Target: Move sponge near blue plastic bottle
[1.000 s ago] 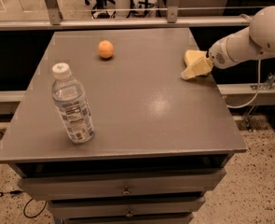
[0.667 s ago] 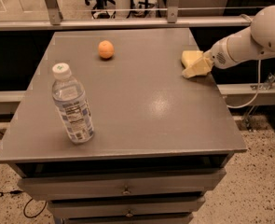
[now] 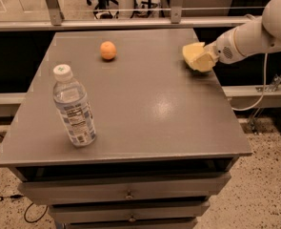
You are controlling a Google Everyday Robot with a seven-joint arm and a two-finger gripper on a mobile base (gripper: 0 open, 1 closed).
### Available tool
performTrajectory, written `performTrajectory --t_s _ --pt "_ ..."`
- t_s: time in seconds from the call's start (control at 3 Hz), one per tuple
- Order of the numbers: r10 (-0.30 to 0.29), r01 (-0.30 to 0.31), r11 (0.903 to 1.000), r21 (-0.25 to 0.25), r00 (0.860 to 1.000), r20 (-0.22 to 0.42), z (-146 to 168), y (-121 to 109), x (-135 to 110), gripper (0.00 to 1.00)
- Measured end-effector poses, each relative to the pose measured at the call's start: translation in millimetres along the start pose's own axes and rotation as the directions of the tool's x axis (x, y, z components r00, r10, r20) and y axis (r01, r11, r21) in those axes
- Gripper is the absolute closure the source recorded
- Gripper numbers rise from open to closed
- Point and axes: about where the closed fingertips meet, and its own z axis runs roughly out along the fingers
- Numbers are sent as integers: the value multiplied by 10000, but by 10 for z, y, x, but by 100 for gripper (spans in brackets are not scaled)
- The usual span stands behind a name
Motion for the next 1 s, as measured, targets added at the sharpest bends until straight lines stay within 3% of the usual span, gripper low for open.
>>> performTrajectory --t_s 0.33,0.67,1.0 --pt "-1427 1475 9765 -1574 9889 416 -123 514 -360 100" --pt "-1700 1695 9595 -2251 9853 176 -133 683 -277 100" --pt "-1687 1684 9599 -2241 9855 179 -129 681 -279 100"
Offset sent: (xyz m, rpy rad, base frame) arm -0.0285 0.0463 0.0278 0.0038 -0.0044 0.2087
